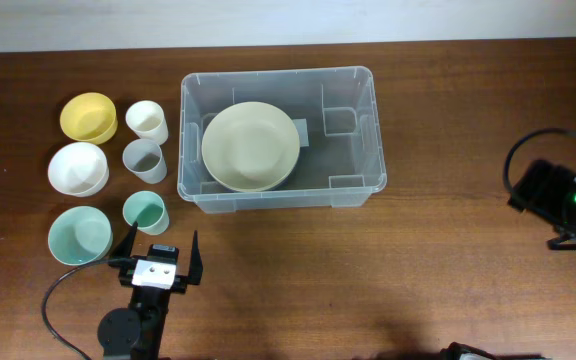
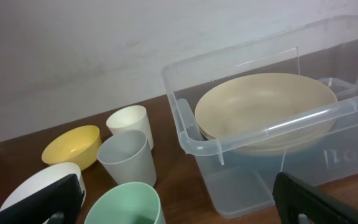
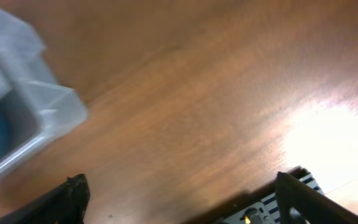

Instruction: Pack container

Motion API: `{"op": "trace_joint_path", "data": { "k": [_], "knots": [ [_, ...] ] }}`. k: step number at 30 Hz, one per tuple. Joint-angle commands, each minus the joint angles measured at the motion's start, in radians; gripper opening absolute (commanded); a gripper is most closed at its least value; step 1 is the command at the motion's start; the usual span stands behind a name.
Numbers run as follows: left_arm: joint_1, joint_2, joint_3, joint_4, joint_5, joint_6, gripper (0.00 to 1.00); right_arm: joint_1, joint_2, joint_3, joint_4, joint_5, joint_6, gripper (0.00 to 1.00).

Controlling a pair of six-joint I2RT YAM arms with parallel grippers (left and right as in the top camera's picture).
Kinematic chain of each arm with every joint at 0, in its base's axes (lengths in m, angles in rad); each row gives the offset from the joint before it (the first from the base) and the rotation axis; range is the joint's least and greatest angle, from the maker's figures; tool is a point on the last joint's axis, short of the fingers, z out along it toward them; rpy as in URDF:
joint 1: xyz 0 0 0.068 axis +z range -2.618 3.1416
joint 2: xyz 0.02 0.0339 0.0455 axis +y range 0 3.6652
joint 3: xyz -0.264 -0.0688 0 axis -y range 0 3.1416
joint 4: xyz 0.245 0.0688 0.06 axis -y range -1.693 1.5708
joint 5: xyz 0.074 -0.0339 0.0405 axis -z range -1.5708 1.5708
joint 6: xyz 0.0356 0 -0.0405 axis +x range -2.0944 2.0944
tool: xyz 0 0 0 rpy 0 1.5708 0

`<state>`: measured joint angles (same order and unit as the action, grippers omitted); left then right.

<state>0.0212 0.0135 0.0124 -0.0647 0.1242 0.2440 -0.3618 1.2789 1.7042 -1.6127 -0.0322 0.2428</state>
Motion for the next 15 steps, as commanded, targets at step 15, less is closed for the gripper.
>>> {"op": "trace_joint_path", "data": {
  "k": [15],
  "knots": [
    [0.006, -0.007, -0.003, -0.004, 0.011, 0.012, 1.00, -0.377, 0.140, -0.337, 0.197, -0.114, 0.001, 0.99]
  ]
}}
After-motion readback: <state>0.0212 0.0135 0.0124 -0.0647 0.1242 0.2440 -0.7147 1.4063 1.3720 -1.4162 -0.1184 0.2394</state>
